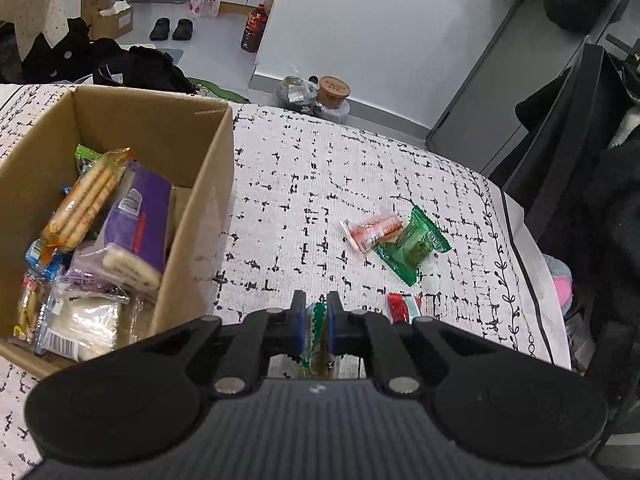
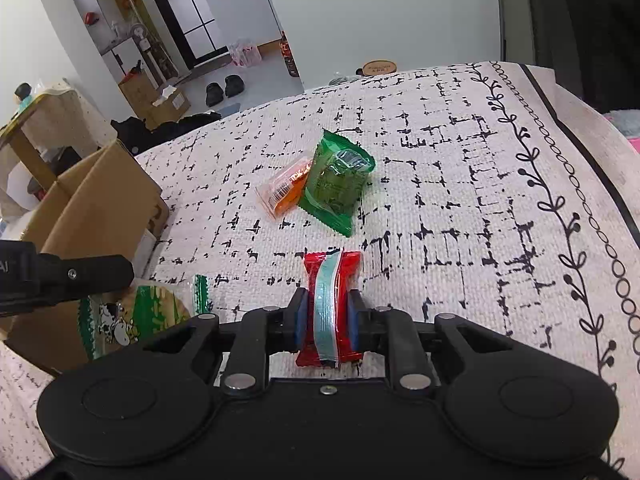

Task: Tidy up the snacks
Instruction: 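Grasp the green-wrapped snack with the left gripper while the right grasps the red-and-white snack, then lift and carry both held snacks over the cardboard box, then open both grippers to drop the snacks into the cardboard box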

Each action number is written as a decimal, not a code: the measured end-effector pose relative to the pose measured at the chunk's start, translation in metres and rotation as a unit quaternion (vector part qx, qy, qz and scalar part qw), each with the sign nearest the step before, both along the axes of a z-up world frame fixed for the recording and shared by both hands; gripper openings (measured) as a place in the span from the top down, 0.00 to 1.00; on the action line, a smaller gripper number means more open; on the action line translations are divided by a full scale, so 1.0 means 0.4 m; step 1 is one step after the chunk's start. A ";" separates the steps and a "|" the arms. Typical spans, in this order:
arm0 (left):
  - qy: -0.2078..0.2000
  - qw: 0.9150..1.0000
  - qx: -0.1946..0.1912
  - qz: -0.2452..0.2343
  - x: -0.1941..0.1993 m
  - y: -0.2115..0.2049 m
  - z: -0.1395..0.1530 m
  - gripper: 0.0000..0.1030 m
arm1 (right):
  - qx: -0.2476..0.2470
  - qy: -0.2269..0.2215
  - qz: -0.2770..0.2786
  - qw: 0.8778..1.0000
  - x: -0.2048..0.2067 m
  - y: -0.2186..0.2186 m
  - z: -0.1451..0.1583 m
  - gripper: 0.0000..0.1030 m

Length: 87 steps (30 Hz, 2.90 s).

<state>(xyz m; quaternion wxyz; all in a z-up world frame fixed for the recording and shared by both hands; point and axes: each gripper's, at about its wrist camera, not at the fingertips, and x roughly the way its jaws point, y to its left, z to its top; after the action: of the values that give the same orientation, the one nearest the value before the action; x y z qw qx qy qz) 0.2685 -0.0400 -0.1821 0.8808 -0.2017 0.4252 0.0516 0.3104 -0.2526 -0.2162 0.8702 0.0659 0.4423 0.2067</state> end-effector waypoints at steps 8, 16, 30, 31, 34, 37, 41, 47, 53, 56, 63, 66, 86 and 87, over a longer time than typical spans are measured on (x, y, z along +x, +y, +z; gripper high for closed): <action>-0.008 1.000 0.000 0.002 -0.010 0.003 0.020 0.91 | 0.041 -0.007 -0.002 0.999 -0.040 -0.026 0.054 0.81; -0.025 1.000 0.003 0.004 -0.023 0.012 0.064 0.92 | 0.076 -0.018 -0.003 0.997 -0.034 -0.029 0.117 0.81; -0.067 0.998 0.010 0.017 -0.040 0.061 0.172 0.92 | 0.115 -0.069 0.030 0.991 -0.023 0.053 0.219 0.81; -0.069 0.997 0.010 0.021 -0.042 0.068 0.179 0.92 | 0.118 -0.069 0.031 0.990 -0.023 0.059 0.220 0.81; -0.075 0.997 0.010 0.030 -0.051 0.086 0.195 0.92 | 0.125 -0.073 0.040 0.989 -0.022 0.083 0.228 0.81; -0.079 0.996 0.011 0.038 -0.061 0.107 0.209 0.92 | 0.131 -0.076 0.049 0.987 -0.028 0.101 0.234 0.81; -0.082 0.995 0.010 0.049 -0.079 0.138 0.223 0.92 | 0.135 -0.080 0.064 0.986 -0.034 0.132 0.243 0.81; -0.085 0.994 0.014 0.069 -0.093 0.186 0.237 0.92 | 0.141 -0.081 0.084 0.983 -0.036 0.177 0.250 0.81; -0.088 0.992 0.020 0.093 -0.112 0.245 0.247 0.92 | 0.145 -0.075 0.108 0.981 -0.045 0.223 0.256 0.81; -0.086 0.990 0.022 0.107 -0.119 0.276 0.243 0.92 | 0.147 -0.067 0.121 0.979 -0.049 0.249 0.255 0.81; -0.070 0.990 0.020 0.122 -0.139 0.326 0.215 0.92 | 0.142 -0.048 0.151 0.977 -0.072 0.304 0.248 0.80; -0.064 0.990 0.016 0.126 -0.149 0.340 0.198 0.92 | 0.134 -0.041 0.162 0.977 -0.081 0.327 0.243 0.80; -0.029 0.992 0.007 0.120 -0.148 0.345 0.144 0.73 | 0.110 -0.050 0.120 0.985 -0.083 0.276 0.249 0.42; -0.030 0.992 0.011 0.120 -0.147 0.342 0.146 0.68 | 0.110 -0.051 0.117 0.986 -0.081 0.269 0.249 0.38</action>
<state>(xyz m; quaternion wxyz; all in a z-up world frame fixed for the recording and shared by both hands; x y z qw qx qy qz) 0.2097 0.0968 -0.1236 0.8829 -0.2432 0.3705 0.1554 0.2781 -0.1449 -0.1168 0.8490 0.0987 0.3765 0.3573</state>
